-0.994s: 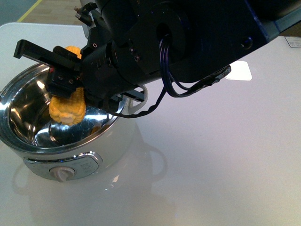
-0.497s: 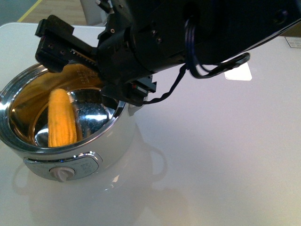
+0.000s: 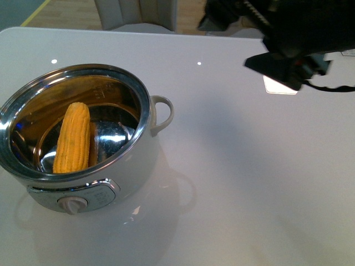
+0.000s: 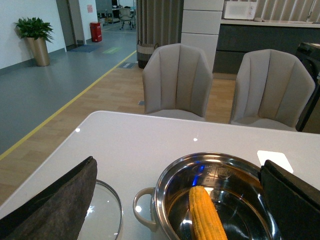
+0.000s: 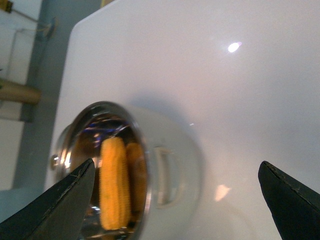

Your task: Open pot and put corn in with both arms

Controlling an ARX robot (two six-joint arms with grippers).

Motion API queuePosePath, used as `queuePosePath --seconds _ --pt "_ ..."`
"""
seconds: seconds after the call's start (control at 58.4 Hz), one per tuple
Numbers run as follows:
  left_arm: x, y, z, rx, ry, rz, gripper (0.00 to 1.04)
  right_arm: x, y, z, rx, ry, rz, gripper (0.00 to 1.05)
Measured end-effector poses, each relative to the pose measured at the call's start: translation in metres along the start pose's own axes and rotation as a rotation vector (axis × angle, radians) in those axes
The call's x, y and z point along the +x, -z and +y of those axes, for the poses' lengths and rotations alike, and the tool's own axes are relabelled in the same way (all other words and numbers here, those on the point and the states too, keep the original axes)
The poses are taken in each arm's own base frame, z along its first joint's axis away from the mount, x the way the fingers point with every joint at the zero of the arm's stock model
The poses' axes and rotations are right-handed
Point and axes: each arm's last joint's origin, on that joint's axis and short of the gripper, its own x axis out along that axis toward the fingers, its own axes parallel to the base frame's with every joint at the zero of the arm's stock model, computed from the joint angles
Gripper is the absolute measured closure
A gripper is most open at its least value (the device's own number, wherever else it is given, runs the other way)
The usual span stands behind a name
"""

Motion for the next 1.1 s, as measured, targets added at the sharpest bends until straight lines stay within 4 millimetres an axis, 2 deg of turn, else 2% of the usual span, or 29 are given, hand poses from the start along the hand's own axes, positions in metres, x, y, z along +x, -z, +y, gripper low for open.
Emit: queuePosePath --seconds 0.274,0.394,0.651,0.771,0.874,0.908,0.959,1.096 --pt "0.0 0.0 0.0 0.0 0.0 0.0 0.07 -0.078 -0.002 -0.015 -0.17 0.18 -0.178 0.09" --pt "0.0 0.0 0.0 0.0 0.0 0.0 0.07 -0.118 0.007 -0.024 -0.175 0.253 -0.217 0.09" --pt "0.0 0.0 0.0 0.0 0.0 0.0 0.07 -0.173 0.028 -0.028 -0.145 0.367 -0.288 0.09" --pt "0.0 0.0 0.0 0.0 0.0 0.0 0.07 -0.19 0.041 -0.029 -0.127 0.407 -0.313 0.09" --pt "0.0 0.0 0.0 0.0 0.0 0.0 0.07 -0.195 0.046 -0.031 -0.117 0.42 -0.331 0.09" --pt "0.0 0.0 0.0 0.0 0.0 0.0 0.07 -0.195 0.047 -0.032 -0.146 0.392 -0.374 0.12" --pt "0.0 0.0 0.0 0.0 0.0 0.0 0.07 -0.193 0.052 -0.038 -0.24 0.301 -0.501 0.22" --pt "0.0 0.0 0.0 0.0 -0.001 0.0 0.07 -0.198 0.058 -0.046 -0.419 0.276 -0.666 0.43"
